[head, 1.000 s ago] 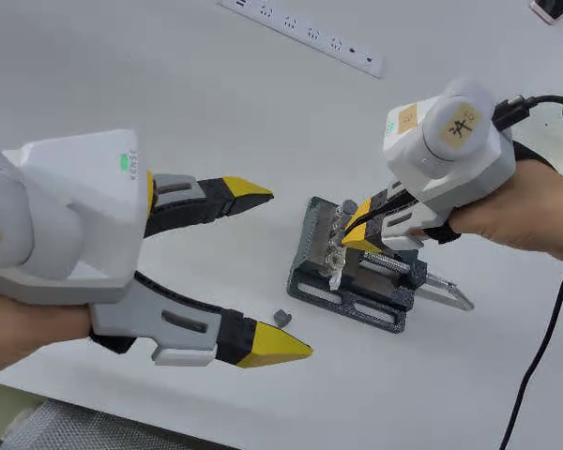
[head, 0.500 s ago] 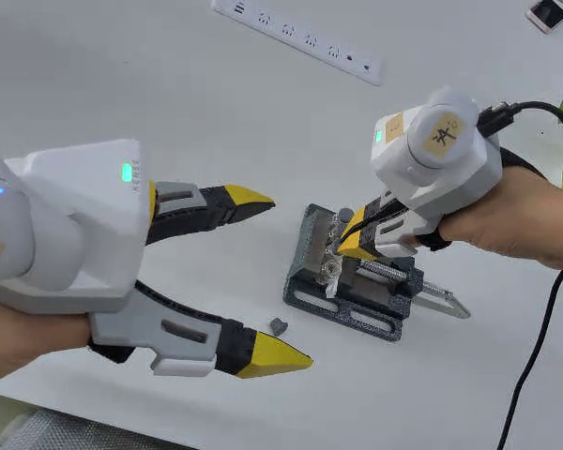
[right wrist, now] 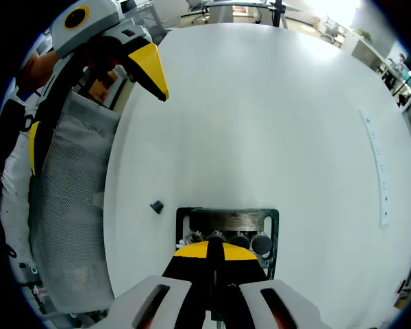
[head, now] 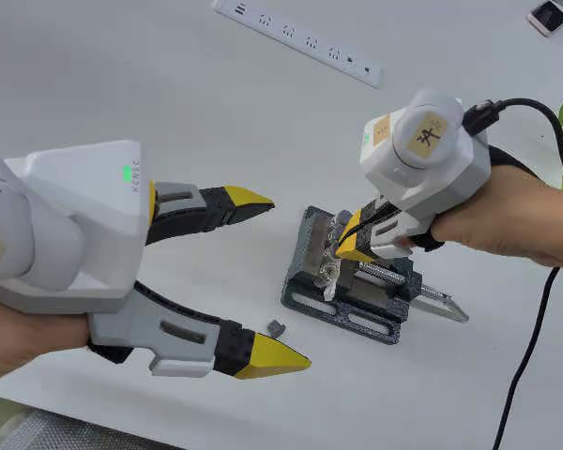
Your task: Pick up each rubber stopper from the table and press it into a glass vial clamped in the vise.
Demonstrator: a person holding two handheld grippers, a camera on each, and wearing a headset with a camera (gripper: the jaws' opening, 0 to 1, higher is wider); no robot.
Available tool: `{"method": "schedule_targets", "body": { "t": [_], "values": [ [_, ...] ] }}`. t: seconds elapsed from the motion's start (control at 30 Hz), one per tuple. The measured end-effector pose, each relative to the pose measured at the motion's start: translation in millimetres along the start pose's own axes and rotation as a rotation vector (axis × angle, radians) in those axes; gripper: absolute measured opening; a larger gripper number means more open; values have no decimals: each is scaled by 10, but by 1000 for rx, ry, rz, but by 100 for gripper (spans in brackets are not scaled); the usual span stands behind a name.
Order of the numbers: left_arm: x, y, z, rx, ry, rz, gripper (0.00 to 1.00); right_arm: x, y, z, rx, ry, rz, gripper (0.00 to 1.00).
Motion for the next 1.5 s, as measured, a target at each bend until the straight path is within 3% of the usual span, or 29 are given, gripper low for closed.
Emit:
{"method": "schedule_targets", "body": {
  "t": [0.47,0.63,0.77,0.9,1.03,1.2,1.5],
  "values": [
    [0,-42,-5,-2,5,0,80,18,-32,42,44,41,-27,0],
    [-4,-53,27,-2,-3,-2,80,-62,-32,61,55,7,21,0],
    [-32,-61,65,2,-11,-8,80,-28,-32,66,63,13,14,0],
    [-56,-47,87,20,-19,-20,80,-13,-1,47,50,-5,12,0],
    [-49,-20,119,29,-28,-17,80,29,13,30,41,38,-10,1],
    [-54,-10,148,38,-38,-12,80,-15,15,6,7,-5,-7,1],
    [-82,-24,159,51,-42,-16,80,22,30,-35,-30,-10,-19,2]
  ]
}}
Point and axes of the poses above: the centre of the closed fingertips' face, and the gripper's own axes: y roughly backward along the fingers, x roughly to its left, z roughly out of its top, the point moved 8 cm from there along y, roughly backward along the fingers, and after that the axes turned 11 degrees about -y, right-handed, at the moved point
